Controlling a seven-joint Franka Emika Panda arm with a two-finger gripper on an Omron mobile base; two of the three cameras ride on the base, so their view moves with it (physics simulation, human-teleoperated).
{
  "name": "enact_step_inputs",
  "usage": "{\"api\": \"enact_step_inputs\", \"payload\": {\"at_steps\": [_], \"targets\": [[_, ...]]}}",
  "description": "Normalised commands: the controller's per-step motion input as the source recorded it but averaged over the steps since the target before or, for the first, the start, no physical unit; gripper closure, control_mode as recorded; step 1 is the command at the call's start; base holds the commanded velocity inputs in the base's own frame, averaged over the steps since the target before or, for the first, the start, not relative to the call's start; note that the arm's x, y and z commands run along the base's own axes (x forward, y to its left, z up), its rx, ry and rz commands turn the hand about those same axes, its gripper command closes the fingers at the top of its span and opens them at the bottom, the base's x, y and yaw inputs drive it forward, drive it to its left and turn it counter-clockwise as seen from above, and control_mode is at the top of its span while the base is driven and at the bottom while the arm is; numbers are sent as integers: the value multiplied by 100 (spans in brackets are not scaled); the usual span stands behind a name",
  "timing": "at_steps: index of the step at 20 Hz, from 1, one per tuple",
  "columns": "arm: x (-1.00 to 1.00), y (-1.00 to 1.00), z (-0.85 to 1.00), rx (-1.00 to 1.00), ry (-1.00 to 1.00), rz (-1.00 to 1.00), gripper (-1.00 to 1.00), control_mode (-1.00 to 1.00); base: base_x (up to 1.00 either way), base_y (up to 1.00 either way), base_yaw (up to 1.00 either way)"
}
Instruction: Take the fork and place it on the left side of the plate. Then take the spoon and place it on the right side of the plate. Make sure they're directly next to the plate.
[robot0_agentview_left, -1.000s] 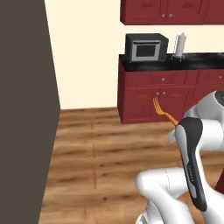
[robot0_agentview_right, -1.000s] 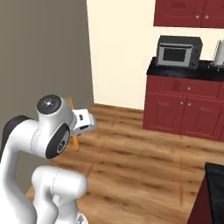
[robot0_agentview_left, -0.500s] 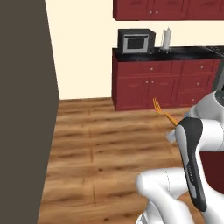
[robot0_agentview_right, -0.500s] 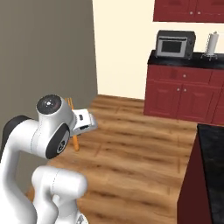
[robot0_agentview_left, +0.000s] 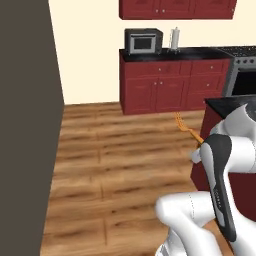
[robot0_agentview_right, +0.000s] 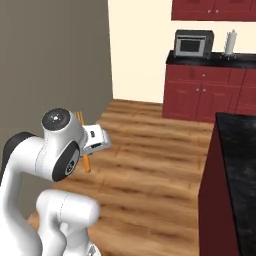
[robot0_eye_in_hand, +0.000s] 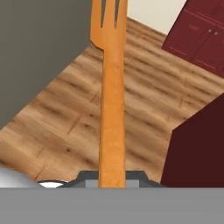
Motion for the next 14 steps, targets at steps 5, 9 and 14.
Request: {"api": "enact_step_inputs", "payload": {"at_steps": [5,9,14], "targets": [[0,0,0,0,0,0,100,100,-100,-14,-8],[0,0,0,0,0,0,100,100,-100,-32,-8],[0,0,0,0,0,0,100,100,-39,-82,-13]]}}
